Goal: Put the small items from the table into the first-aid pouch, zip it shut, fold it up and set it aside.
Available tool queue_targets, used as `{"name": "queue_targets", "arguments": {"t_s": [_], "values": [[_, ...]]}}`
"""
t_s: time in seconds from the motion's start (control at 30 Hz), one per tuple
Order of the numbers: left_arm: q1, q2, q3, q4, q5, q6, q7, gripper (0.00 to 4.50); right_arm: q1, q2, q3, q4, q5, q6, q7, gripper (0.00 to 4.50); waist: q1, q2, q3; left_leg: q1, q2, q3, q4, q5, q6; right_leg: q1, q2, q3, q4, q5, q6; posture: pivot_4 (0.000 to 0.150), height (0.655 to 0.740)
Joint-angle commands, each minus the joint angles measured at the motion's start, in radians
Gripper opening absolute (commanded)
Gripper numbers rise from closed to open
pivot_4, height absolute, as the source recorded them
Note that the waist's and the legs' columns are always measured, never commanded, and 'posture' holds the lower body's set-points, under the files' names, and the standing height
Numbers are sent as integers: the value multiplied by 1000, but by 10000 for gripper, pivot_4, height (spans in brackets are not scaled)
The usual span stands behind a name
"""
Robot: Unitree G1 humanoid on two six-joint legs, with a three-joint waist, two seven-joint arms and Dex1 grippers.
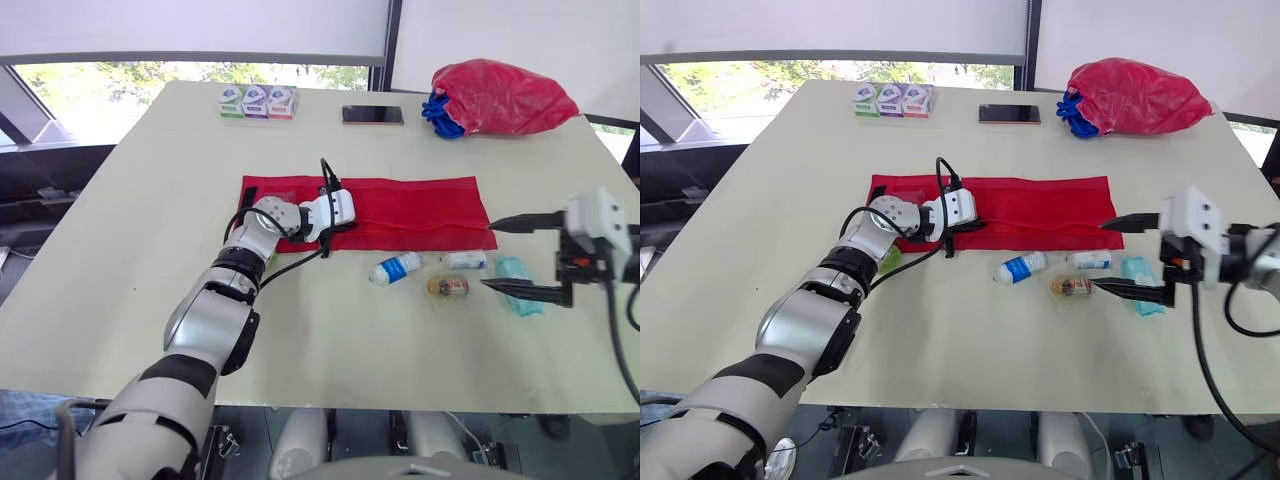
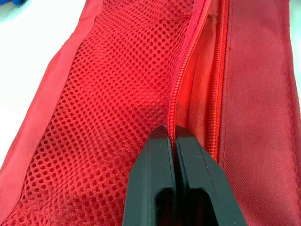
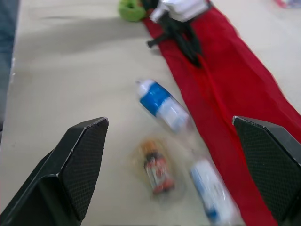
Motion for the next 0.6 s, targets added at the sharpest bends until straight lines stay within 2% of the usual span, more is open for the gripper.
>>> {"name": "queue_targets", "arguments": {"t_s": [0.03,0.3,0.6], "values": [[-13,3,14,-21,-8,0,1,422,-110,49,115,77,-96,-74,63,45000,-1,0,0,-1,0,0,1,0,0,0,0,-1,0,0,0,1500,7400],[-7,2,17,-37,-12,2,7,422,-357,185,377,318,-368,-251,177,45000,-3,0,0,-1,-1,1,2,0,0,0,0,-2,1,0,0,1500,7400],[-2,2,17,-45,-12,4,11,422,-614,317,559,637,-618,-446,273,45000,-3,1,1,-1,-1,3,1,0,0,-1,0,-3,1,0,0,1500,7400]]}}
